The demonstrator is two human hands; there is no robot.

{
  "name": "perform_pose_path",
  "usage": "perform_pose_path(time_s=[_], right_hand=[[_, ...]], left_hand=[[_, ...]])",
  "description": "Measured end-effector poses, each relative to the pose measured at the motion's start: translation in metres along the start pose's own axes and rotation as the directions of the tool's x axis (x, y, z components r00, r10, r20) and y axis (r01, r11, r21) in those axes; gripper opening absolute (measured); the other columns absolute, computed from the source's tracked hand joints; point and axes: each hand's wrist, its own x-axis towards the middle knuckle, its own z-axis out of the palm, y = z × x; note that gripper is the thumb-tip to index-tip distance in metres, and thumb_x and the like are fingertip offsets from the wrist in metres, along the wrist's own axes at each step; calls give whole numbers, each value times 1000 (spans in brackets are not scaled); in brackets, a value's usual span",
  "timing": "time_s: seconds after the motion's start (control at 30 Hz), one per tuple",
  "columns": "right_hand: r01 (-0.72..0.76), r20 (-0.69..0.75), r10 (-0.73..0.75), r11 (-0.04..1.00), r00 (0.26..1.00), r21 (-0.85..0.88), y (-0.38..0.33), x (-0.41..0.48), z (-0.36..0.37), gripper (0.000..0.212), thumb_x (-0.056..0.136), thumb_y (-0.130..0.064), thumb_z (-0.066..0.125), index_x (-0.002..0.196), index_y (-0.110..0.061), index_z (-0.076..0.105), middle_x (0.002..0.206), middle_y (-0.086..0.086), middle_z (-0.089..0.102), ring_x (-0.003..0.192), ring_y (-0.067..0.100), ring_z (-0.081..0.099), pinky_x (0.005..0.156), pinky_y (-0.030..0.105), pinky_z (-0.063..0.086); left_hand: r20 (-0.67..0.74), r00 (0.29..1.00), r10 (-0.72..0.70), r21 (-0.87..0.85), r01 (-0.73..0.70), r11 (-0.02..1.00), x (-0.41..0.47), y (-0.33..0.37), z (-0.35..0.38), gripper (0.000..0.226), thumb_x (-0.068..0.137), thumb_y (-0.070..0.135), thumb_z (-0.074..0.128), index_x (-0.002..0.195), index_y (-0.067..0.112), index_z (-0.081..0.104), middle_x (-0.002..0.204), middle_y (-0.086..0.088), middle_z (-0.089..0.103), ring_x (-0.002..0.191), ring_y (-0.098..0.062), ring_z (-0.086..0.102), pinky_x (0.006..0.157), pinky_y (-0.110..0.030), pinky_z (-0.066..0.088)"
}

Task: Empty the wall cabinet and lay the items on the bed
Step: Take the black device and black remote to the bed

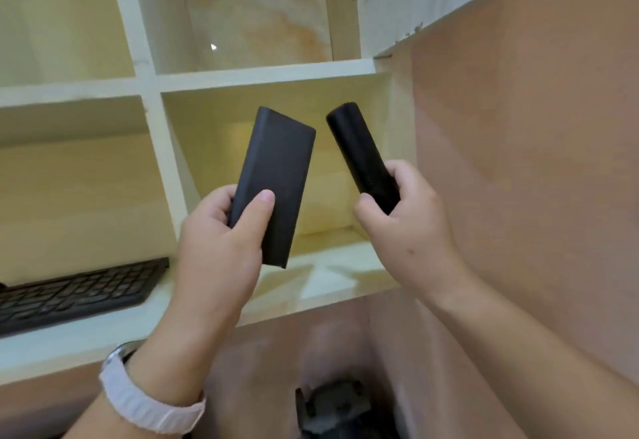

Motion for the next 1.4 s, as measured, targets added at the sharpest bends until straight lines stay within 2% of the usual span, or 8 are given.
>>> perform_pose_path(time_s=[0.1,0.2,0.27,0.37,0.53,0.9,1.1,1.4], right_hand=[[-85,-41,85,996,996,-16,-1,-17,1,11,82,-17,57,82,-27,52,65,1,50,53,14,48,49,24,44],[-178,-117,178,984,977,9,-4,-35,-2,7,80,-16,58,85,-20,55,80,15,57,74,37,59,63,53,55],[-224,-169,220,975,961,-4,-6,-49,-2,8,78,-18,57,85,-19,56,82,19,57,78,42,60,61,58,50],[-319,-238,303,947,923,-28,-11,-73,1,9,79,-16,58,87,-18,58,78,23,59,66,40,60,56,54,51],[-462,-338,415,884,844,-68,-24,-122,-1,10,84,-7,59,90,-15,59,70,6,58,64,19,60,52,25,52],[-685,-592,497,716,634,-132,-88,-237,-36,16,89,-8,59,96,-22,60,77,9,63,61,11,61,49,16,46],[-728,-701,467,676,540,-111,-149,-305,-75,16,87,-8,60,96,-22,60,75,7,63,63,16,61,49,17,45],[-814,-842,394,574,368,-87,-279,-448,-154,17,89,-14,63,99,-26,59,80,7,64,66,12,64,55,18,52]], left_hand=[[129,979,-156,-239,184,953,-6,-14,2,13,92,28,62,86,21,70,87,-7,75,88,-35,71,73,-48,59],[260,947,-190,-339,273,900,-13,-23,2,12,94,26,60,93,18,69,89,-6,75,88,-33,72,69,-39,56],[330,928,-173,-385,300,873,-20,-27,3,10,93,23,61,96,16,68,89,-5,75,83,-26,72,66,-35,56],[411,898,-157,-452,350,821,-37,-35,4,2,90,13,63,92,13,64,75,3,73,65,-11,66,51,-22,50],[573,799,-184,-509,523,684,-67,-51,6,6,90,11,63,96,13,65,81,2,76,70,-10,70,56,-23,51],[903,375,-211,-287,891,353,-157,-55,8,20,90,14,62,110,16,64,100,-8,72,95,-24,68,69,-35,55],[936,337,-105,-254,850,462,-227,-6,-1,24,89,10,63,111,19,59,91,2,75,86,-18,71,63,-32,57],[996,88,17,-87,909,407,-373,110,-23,26,90,12,63,116,18,62,107,-9,71,105,-37,66,69,-38,55]])
